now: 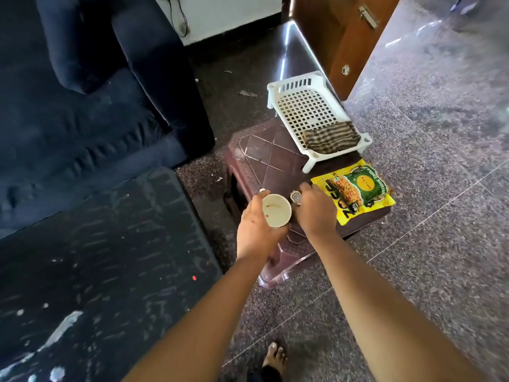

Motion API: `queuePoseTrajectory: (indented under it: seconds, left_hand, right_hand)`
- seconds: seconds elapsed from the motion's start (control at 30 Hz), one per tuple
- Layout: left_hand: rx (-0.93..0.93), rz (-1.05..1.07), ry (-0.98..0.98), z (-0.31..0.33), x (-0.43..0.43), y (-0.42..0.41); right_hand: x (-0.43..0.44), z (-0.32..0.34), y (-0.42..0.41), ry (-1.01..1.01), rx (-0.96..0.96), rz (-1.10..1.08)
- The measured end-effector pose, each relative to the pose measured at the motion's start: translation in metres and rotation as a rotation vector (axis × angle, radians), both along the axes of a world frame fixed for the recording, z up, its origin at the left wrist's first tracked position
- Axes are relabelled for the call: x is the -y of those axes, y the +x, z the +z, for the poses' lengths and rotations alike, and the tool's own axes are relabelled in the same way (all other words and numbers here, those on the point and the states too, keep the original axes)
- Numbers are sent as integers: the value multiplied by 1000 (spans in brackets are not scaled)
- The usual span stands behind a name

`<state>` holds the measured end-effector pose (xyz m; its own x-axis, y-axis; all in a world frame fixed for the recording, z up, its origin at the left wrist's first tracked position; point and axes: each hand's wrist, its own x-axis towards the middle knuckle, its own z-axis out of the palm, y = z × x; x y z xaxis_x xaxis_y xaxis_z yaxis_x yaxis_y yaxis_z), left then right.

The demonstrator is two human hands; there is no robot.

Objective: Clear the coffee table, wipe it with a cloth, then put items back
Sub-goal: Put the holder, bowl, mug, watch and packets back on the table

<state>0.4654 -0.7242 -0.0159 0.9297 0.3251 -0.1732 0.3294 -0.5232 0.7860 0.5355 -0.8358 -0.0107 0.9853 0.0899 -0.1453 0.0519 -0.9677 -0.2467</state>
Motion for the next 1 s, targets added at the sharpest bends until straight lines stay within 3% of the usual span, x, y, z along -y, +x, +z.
queuePoseTrajectory:
  seconds: [0.43, 0.8, 1.0]
  left_hand:
    - [-41, 230, -27, 39, -210, -141]
    - [-146, 390, 36, 17, -405, -278]
    - [-204, 342, -22, -8, -462, -314]
  right_hand:
    - [-159, 35, -99, 331, 68, 100]
    - [-311, 22, -202, 562, -103, 181]
    - [-357, 13, -223, 509, -207, 217]
